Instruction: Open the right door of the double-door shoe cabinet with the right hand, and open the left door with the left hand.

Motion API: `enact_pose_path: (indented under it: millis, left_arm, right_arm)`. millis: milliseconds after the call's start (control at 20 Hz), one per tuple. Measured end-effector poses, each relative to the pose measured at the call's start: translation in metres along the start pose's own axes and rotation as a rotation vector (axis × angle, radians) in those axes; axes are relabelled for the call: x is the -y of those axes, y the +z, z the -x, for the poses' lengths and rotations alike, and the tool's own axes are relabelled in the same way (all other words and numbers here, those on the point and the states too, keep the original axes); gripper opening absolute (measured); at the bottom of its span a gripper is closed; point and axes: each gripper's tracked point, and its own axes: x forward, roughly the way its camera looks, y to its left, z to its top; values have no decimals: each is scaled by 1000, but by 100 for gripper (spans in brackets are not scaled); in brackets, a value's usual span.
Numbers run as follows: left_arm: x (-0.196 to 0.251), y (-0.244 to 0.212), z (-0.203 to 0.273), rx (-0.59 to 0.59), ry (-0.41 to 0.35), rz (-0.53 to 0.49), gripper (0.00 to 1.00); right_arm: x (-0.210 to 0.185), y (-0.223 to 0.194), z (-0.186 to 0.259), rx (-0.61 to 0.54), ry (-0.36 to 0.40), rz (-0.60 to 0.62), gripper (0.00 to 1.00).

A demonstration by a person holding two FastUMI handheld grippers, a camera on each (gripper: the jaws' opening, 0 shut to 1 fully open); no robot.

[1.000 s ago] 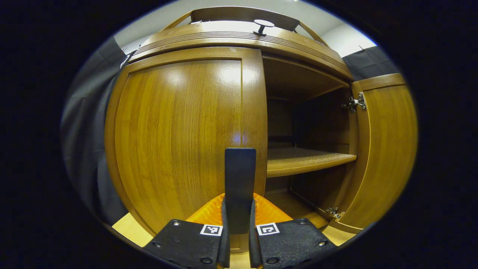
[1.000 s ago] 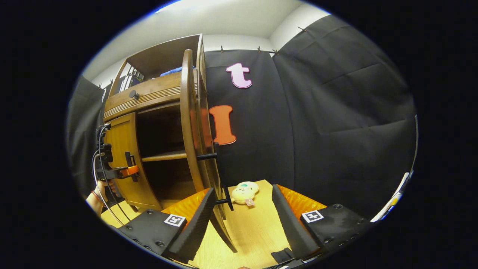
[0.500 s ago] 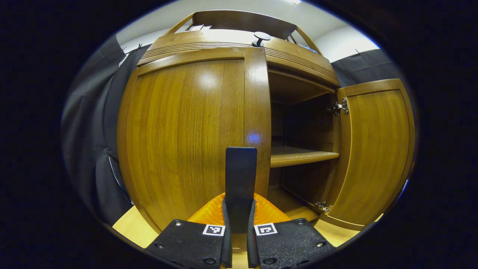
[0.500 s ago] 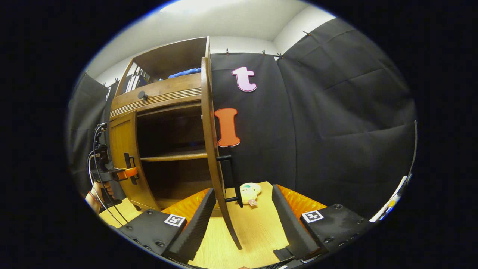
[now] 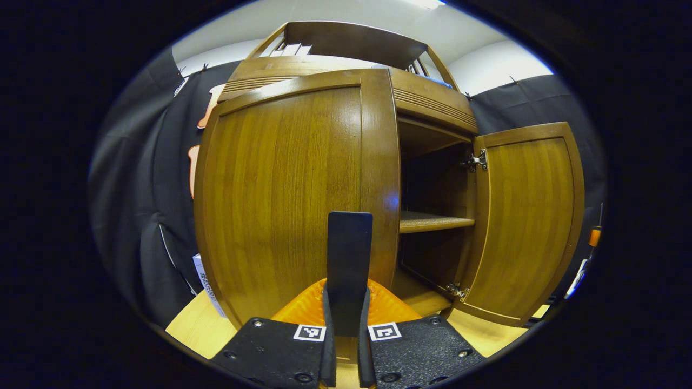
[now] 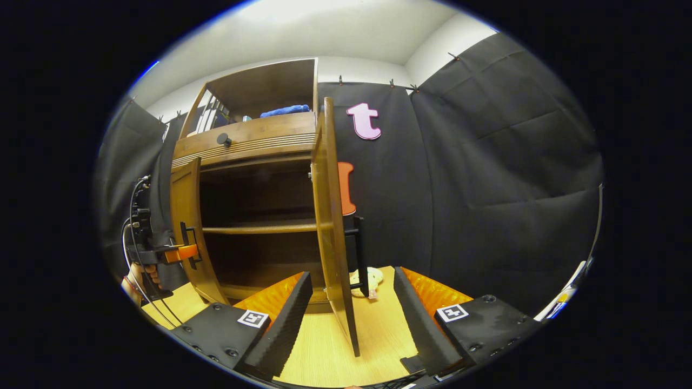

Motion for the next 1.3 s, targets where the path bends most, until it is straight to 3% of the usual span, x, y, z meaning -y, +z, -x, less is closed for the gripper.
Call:
enact_pose_path:
  millis: [400,950,1300]
  left_arm:
    - [-18,1,42,-1,-3,-14,17]
    - [-56,3,87,-3,51,-25,11]
    - [-79,2,106,2,87,-17,14]
  right_arm:
    - [-21,7,14,24,27,11,98]
    - [-46,9,28,34,84,30,98]
    - [-55,11,32,45,100,29,98]
